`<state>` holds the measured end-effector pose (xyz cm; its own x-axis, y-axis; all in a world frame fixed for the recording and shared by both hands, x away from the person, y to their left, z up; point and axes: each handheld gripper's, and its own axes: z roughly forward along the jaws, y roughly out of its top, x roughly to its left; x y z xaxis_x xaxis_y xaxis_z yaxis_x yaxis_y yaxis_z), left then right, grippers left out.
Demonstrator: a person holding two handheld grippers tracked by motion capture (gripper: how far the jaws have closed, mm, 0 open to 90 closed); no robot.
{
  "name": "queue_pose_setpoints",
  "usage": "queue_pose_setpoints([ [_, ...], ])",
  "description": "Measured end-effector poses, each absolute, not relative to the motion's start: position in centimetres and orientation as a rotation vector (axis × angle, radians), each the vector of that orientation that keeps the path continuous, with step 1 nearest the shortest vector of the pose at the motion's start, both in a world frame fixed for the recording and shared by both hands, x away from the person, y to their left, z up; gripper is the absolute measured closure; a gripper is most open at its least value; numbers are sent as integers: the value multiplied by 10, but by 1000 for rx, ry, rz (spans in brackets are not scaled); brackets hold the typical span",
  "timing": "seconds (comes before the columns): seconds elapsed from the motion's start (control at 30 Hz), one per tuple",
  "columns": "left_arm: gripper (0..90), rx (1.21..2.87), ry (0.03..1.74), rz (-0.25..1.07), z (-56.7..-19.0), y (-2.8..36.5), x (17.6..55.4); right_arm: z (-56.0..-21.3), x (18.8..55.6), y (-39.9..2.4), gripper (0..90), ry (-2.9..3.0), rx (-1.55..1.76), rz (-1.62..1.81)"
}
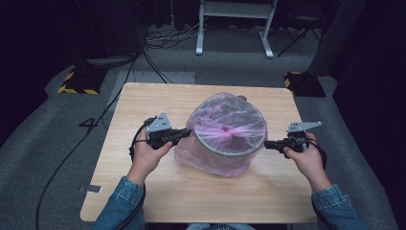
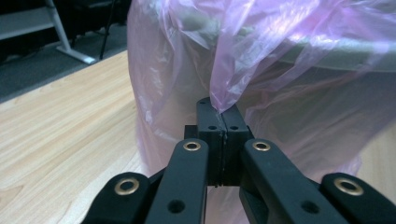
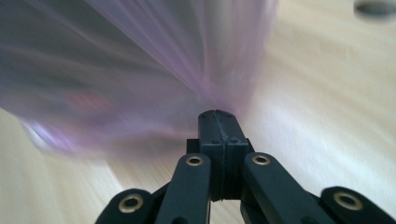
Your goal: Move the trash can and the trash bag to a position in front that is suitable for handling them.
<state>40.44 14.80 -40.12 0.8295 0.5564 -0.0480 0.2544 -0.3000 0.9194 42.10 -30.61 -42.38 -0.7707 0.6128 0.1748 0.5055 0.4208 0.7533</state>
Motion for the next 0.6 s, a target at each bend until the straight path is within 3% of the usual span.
queue_pose_setpoints([
  [0.17, 900, 1875, 619, 328, -407, 144, 410, -437, 420, -312, 900, 2536, 984, 1310],
  [0.2, 900, 1868, 615, 331, -405, 145, 408, -431, 417, -315, 695, 2509, 948, 1347],
  [0.23, 900, 1862, 608, 333, -403, 145, 407, -424, 413, -317, 550, 2467, 907, 1361],
  [0.33, 900, 1861, 587, 342, -397, 145, 404, -405, 399, -319, 299, 2456, 794, 1373],
  [0.47, 900, 1885, 574, 355, -394, 137, 404, -390, 393, -310, 250, 2471, 684, 1397],
  [0.53, 900, 1892, 571, 355, -394, 134, 404, -388, 399, -302, 287, 2477, 661, 1407],
  [0.57, 900, 1894, 570, 356, -394, 134, 404, -388, 403, -297, 425, 2487, 655, 1409],
  [0.6, 900, 1895, 567, 356, -393, 135, 404, -388, 406, -296, 626, 2504, 638, 1411],
])
